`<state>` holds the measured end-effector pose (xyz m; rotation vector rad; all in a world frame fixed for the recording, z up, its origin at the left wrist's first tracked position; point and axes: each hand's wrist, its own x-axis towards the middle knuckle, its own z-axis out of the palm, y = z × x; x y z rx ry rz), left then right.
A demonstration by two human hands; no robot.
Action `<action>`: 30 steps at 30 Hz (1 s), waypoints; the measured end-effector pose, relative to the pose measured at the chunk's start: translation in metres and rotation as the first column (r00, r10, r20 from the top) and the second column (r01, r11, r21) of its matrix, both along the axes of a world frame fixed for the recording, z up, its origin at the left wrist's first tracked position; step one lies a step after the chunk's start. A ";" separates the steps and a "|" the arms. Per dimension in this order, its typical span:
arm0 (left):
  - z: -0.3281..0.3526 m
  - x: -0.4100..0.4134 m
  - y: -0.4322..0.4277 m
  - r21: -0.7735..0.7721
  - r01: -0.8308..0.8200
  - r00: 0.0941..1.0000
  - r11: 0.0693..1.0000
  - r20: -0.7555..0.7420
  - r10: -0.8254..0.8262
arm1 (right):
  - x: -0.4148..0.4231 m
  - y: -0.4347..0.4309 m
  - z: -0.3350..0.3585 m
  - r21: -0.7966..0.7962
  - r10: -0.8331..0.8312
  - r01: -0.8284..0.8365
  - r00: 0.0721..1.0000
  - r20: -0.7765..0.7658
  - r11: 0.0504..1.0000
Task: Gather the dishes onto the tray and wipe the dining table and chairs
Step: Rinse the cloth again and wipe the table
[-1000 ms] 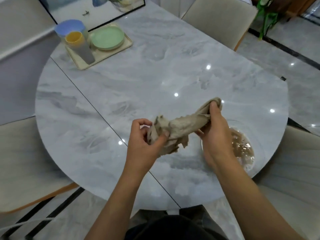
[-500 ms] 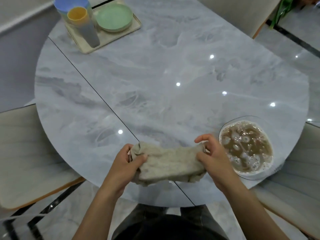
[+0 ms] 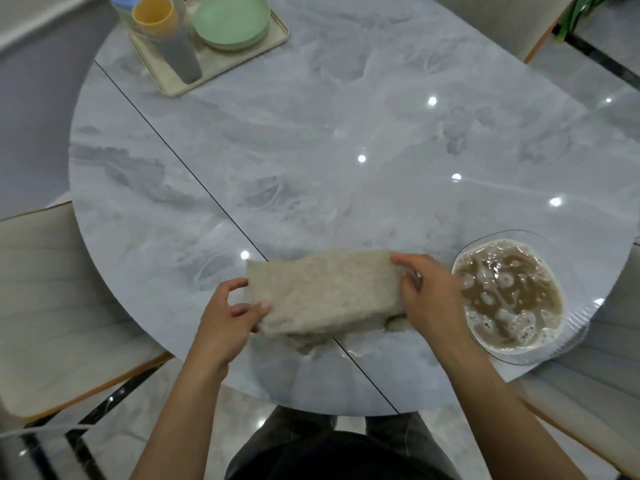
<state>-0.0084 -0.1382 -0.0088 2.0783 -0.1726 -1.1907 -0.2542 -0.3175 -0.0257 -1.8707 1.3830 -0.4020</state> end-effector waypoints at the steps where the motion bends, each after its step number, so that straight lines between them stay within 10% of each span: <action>1: -0.011 0.002 0.001 0.099 0.016 0.991 0.995 0.128 -0.029 | 0.002 -0.002 -0.011 0.031 0.048 -0.045 0.994 -0.097 0.999; 5: -0.041 -0.013 0.002 0.222 0.096 0.858 0.970 0.476 -0.194 | 0.016 0.007 -0.033 0.002 0.203 -0.225 0.873 -0.443 0.974; 12: -0.084 -0.079 -0.046 0.216 0.621 0.404 0.754 0.736 -0.544 | 0.028 0.031 -0.092 -0.170 0.335 -0.400 0.888 -0.314 0.901; 30: -0.149 -0.071 -0.084 0.316 0.601 0.317 0.734 0.748 -0.582 | 0.046 -0.016 -0.134 -0.275 0.398 -0.553 0.794 -0.459 0.786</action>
